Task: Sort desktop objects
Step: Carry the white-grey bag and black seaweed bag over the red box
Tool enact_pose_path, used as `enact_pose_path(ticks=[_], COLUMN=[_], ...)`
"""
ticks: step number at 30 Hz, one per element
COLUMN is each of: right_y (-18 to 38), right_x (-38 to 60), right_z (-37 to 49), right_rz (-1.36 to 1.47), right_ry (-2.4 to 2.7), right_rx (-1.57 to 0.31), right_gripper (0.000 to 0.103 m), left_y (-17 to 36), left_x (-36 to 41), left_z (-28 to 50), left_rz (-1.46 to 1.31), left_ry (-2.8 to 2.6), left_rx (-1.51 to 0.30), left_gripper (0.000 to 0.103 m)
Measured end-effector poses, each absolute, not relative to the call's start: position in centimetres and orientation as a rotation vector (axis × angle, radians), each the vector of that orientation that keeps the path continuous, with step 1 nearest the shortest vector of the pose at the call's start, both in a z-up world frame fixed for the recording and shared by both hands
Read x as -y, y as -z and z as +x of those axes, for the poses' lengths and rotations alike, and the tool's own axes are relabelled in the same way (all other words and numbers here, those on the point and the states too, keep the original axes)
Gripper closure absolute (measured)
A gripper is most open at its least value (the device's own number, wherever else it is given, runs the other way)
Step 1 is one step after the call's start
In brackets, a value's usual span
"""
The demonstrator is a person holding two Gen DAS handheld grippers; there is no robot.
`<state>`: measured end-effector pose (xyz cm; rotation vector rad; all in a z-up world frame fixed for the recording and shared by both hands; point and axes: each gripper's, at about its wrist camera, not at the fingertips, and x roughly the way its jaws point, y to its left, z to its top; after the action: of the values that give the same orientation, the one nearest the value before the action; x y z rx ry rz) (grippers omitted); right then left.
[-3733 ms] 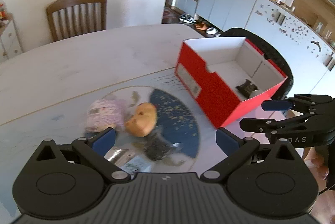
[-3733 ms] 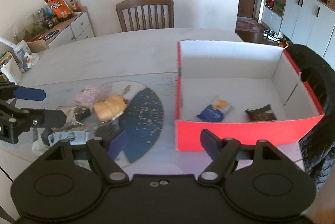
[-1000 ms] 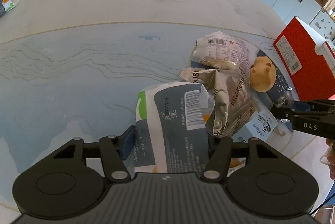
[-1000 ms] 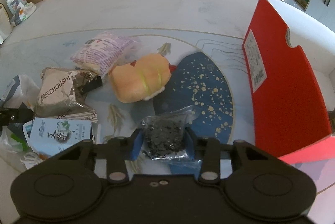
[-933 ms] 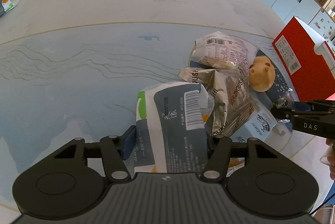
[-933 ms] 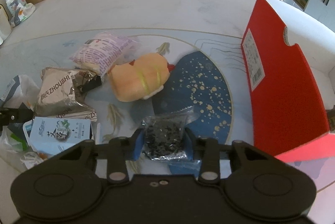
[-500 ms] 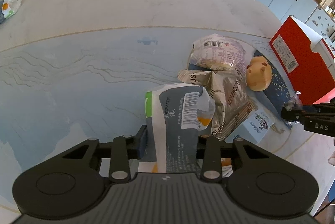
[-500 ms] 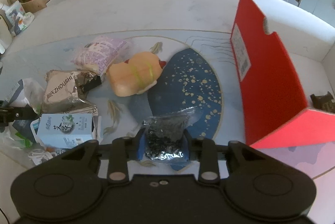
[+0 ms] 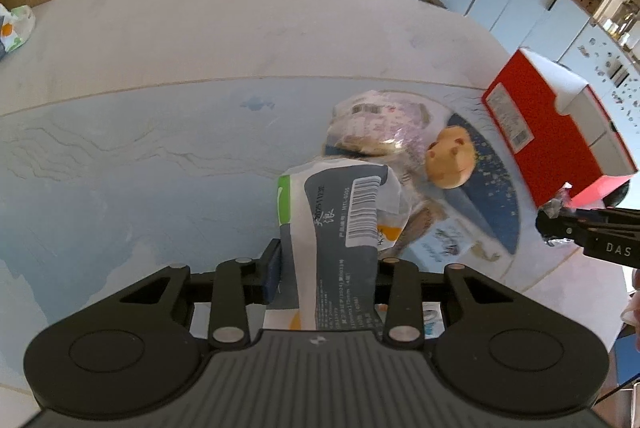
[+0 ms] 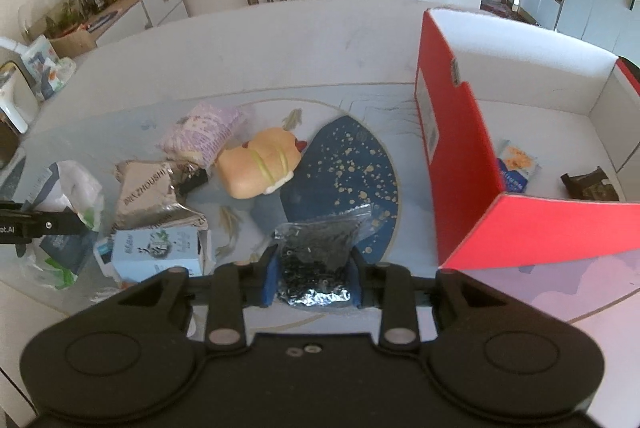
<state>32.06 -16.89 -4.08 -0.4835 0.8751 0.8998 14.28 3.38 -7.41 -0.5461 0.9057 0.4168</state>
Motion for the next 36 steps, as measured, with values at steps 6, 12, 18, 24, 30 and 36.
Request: enact_pose_path(ticks=[6,12,18,24,30,36], right_y=[2.6,1.0,-0.5,-1.4,-2.0,-2.7], right_x=[17.8,18.9,20.2,21.8,23.6,25.6], right_z=[31.6,31.4,31.7,32.6,33.9,36.0], right_rz=[-0.462,-0.440,-0.430,-0.423,-0.413,-0.401], right_ry=[-0.920,-0.926,-0.914,-0.895,-0.867,-0.837], right_rx=[-0.862,-0.845,-0.831,-0.823,-0.813,-0.799], right_gripper=[0.070,0.070,0.070,0.070,0.070,0.070], left_y=[5.7,3.6,2.1,0.9,-0.2,-1.1], left_x=[-3.1,-2.2,-0.7,1.3,3.4,5.9], left_z=[13.7,13.7,14.8,16.6,19.4,23.1], left_rz=[-0.551,-0.546,-0.531,-0.502,-0.474,-0.439], left_ry=[-0.408,-0.372,-0.320,-0.274,-0.230,-0.182], left_rx=[-0.889,-0.860,-0.852,-0.849,-0.836,-0.823], left_gripper=[0.068,0.068,0.068,0.068,0.068,0.068])
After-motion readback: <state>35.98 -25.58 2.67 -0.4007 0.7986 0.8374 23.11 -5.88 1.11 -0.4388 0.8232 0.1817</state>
